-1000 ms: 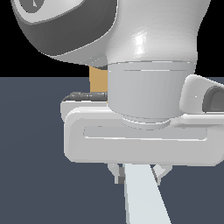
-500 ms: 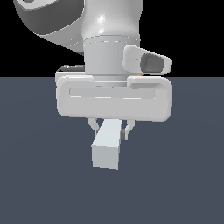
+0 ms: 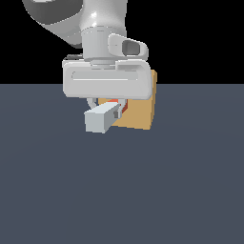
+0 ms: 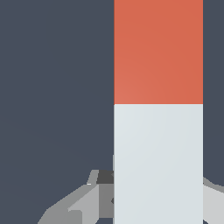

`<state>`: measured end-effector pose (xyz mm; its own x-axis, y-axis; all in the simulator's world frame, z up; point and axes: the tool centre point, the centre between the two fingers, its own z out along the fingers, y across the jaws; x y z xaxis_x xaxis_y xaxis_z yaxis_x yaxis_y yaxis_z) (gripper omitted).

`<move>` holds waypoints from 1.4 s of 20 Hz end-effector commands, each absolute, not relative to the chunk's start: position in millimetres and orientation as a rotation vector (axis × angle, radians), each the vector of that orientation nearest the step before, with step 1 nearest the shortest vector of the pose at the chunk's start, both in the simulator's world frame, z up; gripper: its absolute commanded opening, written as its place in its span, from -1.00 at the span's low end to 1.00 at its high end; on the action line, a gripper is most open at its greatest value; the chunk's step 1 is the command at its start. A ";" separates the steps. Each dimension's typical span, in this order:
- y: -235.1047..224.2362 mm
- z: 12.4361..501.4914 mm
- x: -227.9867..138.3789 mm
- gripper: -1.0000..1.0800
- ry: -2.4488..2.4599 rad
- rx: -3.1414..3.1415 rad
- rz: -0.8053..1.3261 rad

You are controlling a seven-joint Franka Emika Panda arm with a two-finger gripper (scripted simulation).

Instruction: Insert the peg into the horizontal hole in a box.

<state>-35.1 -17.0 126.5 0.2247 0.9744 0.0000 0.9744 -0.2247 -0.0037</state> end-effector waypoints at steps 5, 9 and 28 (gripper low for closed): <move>24.9 148.6 -47.3 -1.00 -1.892 -2.508 0.000; 42.1 156.9 -51.3 -1.00 -1.867 -2.527 0.000; 58.3 165.7 -51.4 -1.00 -1.845 -2.544 -0.005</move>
<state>-52.6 58.1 163.9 0.3106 0.9505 0.0003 0.9505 -0.3106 -0.0011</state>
